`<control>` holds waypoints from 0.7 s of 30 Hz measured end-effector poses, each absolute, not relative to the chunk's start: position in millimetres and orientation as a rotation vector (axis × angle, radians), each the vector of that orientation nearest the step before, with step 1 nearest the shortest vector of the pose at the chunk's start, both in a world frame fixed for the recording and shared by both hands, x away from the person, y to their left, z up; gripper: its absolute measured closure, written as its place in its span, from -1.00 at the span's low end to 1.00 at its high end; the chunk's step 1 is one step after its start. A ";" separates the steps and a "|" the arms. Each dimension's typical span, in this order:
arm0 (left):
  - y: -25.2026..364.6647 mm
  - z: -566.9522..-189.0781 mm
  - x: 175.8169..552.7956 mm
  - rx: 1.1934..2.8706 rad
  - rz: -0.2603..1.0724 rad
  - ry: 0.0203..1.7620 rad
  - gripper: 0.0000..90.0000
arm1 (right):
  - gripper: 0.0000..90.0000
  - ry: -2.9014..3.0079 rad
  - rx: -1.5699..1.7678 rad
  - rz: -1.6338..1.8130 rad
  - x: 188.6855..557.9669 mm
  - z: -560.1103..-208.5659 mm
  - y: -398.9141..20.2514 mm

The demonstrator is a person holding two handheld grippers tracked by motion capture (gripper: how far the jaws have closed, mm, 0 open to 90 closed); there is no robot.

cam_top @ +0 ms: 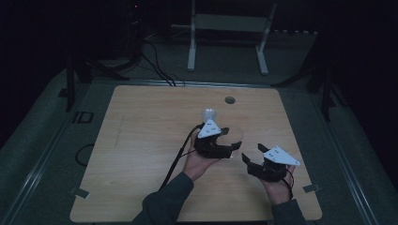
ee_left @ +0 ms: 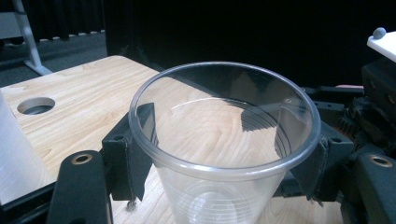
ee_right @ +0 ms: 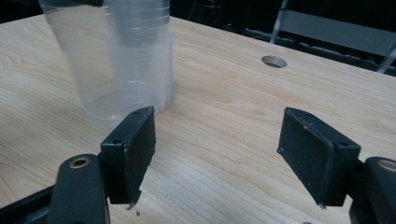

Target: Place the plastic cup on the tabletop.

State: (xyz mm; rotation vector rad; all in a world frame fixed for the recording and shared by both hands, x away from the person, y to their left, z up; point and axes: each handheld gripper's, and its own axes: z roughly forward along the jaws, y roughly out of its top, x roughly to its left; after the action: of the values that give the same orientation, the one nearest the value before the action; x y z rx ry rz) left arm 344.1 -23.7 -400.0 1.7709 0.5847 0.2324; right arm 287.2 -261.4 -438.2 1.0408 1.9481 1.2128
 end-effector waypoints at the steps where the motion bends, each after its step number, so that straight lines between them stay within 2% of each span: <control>1: -23.4 -400.0 343.8 1.770 0.234 0.582 -0.34 | -0.40 1.945 1.044 1.214 287.2 -438.0 -261.8; 21: -28.8 -410.0 339.8 1.789 0.245 0.561 -0.34 | -0.39 1.906 1.080 1.214 287.4 -435.5 -269.8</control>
State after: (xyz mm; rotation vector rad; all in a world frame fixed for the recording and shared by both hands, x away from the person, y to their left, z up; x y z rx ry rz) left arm 339.8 -28.8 -410.0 1.7891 0.5605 0.2450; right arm 287.4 -269.8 -435.5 1.0796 1.9056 1.2139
